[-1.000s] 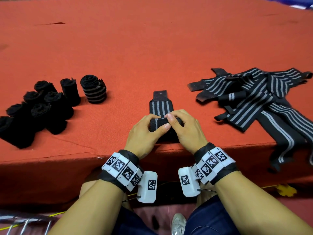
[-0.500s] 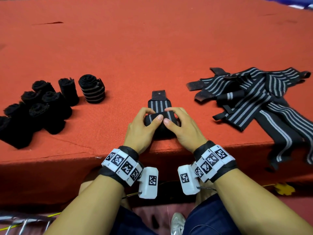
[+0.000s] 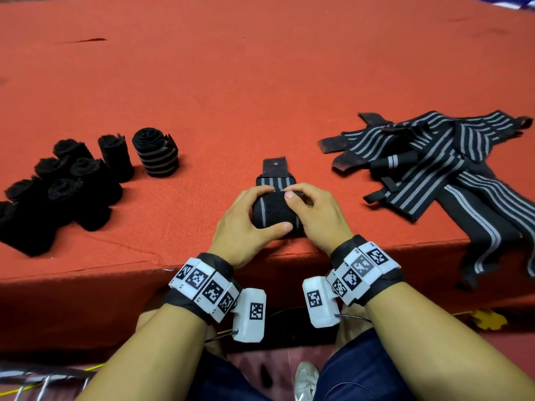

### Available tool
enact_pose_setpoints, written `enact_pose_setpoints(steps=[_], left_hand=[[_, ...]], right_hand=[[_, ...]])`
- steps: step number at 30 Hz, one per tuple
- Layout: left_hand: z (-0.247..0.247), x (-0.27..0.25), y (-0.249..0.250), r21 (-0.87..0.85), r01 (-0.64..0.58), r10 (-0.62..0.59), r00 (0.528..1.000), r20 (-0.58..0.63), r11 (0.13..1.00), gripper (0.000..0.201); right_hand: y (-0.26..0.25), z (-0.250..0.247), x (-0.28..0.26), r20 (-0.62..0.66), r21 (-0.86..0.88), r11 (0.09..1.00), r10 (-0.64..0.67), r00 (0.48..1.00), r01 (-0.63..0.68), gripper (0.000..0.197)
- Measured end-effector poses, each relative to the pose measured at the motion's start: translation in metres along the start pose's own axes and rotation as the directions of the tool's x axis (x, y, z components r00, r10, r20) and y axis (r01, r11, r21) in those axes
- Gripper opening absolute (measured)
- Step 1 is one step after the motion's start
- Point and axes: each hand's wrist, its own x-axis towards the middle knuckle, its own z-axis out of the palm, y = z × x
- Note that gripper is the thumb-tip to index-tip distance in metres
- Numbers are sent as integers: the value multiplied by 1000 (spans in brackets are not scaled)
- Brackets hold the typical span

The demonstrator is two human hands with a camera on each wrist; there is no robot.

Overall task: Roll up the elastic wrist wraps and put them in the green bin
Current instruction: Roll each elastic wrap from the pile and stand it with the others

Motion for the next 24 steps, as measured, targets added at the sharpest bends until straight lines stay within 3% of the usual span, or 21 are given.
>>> enact_pose_setpoints(steps=[6,9,12,16,24], left_hand=[[-5,6,-3,8,60,-60,998,37,998,65],[-4,9,-1,-40,96,-95,995,23,995,49],[-2,10,1,-54,105,-105,995,0,993,32],[0,7,2,-6,110,-110,993,-30,994,58],[1,0,1,47,13,-11,999,-48,999,59]], right_hand=[[-2,-2,-3,-5,0,1000,-20,1000,20,32],[-1,-4,-7,13,85,994,-68,998,67,37],[0,-7,-5,61,108,994,-33,998,26,39],[-1,-7,-3,61,-2,1000,-26,998,27,20],[1,-5,1,36,-38,999,15,999,-14,28]])
